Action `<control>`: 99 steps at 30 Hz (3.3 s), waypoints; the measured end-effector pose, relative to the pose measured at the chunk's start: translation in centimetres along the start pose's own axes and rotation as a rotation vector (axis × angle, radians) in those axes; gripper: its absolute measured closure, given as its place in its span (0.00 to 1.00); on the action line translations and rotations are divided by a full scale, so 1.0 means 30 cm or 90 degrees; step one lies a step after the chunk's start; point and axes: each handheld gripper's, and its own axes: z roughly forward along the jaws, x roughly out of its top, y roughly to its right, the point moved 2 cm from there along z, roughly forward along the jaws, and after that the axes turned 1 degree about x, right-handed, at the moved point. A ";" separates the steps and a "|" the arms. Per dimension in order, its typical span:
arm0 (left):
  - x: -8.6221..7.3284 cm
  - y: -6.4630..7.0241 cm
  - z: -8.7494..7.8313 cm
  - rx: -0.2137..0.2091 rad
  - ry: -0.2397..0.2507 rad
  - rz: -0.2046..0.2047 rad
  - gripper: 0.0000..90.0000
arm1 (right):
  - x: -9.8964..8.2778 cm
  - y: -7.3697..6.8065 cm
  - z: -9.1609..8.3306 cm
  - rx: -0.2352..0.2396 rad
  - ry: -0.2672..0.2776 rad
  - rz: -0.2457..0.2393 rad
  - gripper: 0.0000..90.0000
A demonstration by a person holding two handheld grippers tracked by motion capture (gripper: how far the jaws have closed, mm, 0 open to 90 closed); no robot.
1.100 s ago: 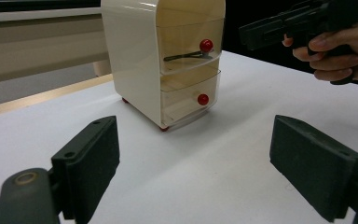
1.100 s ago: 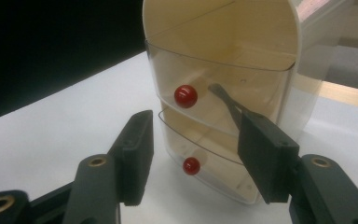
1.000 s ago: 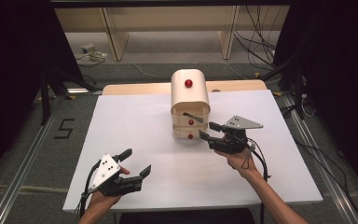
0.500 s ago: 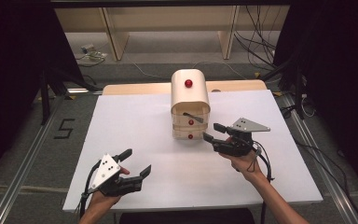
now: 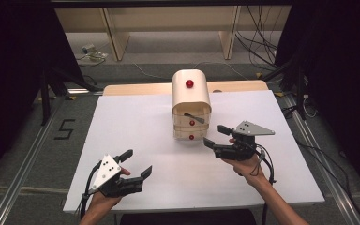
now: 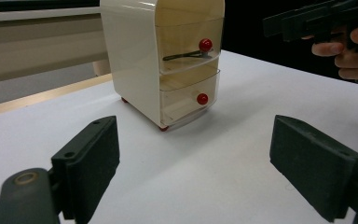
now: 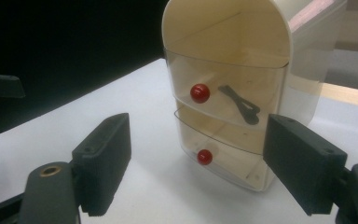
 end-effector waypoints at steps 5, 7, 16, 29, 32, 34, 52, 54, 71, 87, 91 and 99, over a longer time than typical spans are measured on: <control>0.000 0.000 -0.001 0.000 0.000 0.001 0.17 | -0.007 -0.004 -0.008 -0.002 0.002 -0.001 0.27; 0.000 0.000 -0.001 0.000 0.000 0.000 0.17 | -0.010 -0.004 -0.011 -0.002 0.003 -0.003 0.27; 0.000 -0.002 0.000 0.000 0.000 0.000 0.17 | -0.023 -0.003 -0.020 -0.006 -0.001 -0.002 0.27; 0.001 -0.001 -0.001 0.001 0.000 0.000 0.17 | -0.033 -0.003 -0.039 -0.014 0.002 -0.008 0.27; 0.000 -0.002 0.000 0.001 0.000 0.000 0.17 | -0.036 -0.004 -0.044 -0.013 0.005 -0.008 0.27; 0.001 -0.002 -0.001 0.001 0.000 0.001 0.17 | -0.038 -0.006 -0.048 -0.013 0.006 -0.006 0.27; 0.000 0.000 0.000 0.002 0.000 0.002 0.17 | -0.064 -0.009 -0.084 -0.014 0.013 -0.009 0.27; 0.000 0.001 0.001 0.002 0.000 0.002 0.17 | -0.067 -0.010 -0.087 -0.016 0.010 -0.008 0.27; 0.000 0.002 0.002 0.000 0.000 0.002 0.17 | -0.088 0.001 -0.106 -0.033 0.008 -0.015 0.27; -0.003 0.001 0.000 -0.002 -0.002 0.001 0.17 | -0.104 0.000 -0.127 -0.039 0.007 -0.019 0.27; -0.003 0.000 0.000 -0.001 -0.002 0.001 0.17 | -0.110 -0.001 -0.133 -0.038 0.007 -0.019 0.26; -0.003 0.000 0.001 -0.002 -0.002 0.000 0.17 | -0.119 -0.004 -0.150 -0.046 0.011 -0.024 0.26</control>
